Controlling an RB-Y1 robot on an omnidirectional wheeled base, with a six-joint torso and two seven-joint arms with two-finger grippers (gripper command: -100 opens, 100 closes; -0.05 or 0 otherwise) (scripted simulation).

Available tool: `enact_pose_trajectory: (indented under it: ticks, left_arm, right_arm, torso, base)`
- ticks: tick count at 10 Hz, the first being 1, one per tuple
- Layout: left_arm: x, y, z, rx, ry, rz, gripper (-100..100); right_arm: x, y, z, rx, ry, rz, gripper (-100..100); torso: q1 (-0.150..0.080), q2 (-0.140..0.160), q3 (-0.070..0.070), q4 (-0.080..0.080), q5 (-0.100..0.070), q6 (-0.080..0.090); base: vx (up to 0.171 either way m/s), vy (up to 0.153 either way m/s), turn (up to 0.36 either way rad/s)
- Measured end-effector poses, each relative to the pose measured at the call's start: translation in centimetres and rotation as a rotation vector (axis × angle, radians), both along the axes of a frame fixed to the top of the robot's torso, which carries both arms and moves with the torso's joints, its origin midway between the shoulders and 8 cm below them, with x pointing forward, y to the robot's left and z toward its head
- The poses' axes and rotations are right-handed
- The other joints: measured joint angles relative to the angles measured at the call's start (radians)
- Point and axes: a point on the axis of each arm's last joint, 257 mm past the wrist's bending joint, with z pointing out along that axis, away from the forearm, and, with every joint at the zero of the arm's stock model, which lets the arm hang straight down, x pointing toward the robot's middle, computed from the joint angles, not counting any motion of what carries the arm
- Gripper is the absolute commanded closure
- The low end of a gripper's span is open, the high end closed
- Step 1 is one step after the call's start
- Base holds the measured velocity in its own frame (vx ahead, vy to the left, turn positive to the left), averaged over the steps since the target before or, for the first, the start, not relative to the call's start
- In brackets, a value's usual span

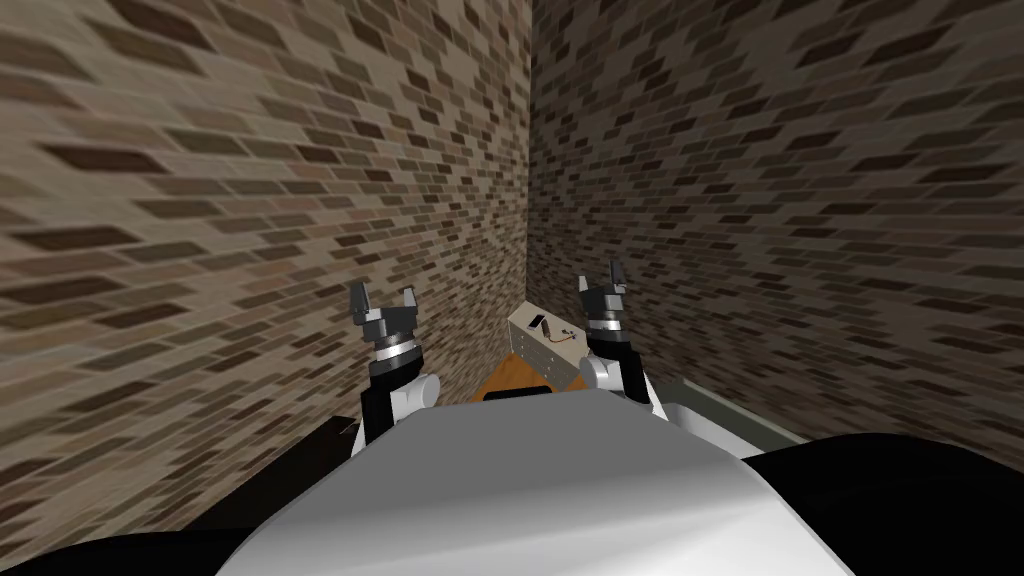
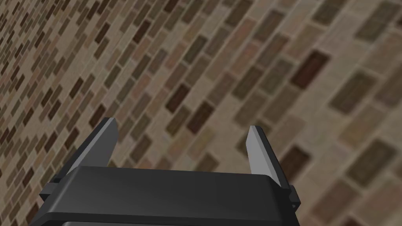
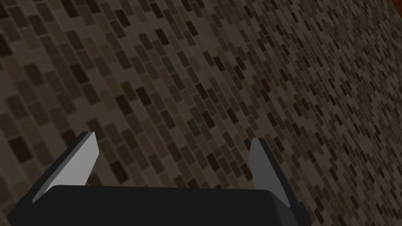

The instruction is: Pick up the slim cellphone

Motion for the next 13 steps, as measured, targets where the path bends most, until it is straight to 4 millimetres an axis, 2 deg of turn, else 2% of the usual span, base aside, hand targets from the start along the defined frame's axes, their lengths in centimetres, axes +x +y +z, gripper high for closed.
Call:
enact_pose_trajectory:
  ticks: [5,10,13]
  left_arm:
    - [0.0,0.0,0.0,0.0,0.0,0.0,0]
    - [0.0,0.0,0.0,0.0,0.0,0.0,0]
    - [0.0,0.0,0.0,0.0,0.0,0.0,0]
  right_arm:
    - [2.4,2.7,-5.1,-0.211,0.16,0.001,-100]
    - [4.1,3.4,-9.9,-0.372,0.282,-0.011,-100]
    - [4.7,3.7,-13.6,-0.484,0.37,-0.018,-100]
  torso:
    - [0.001,0.002,0.001,0.0,0.0,0.0]
    - [0.0,0.001,0.001,0.0,0.0,0.0]
    - [0.0,0.001,0.0,0.0,0.0,0.0]
  base:
    - [-0.021,0.022,0.098]
    - [-0.015,0.003,0.081]
    - [-0.012,0.0,0.083]
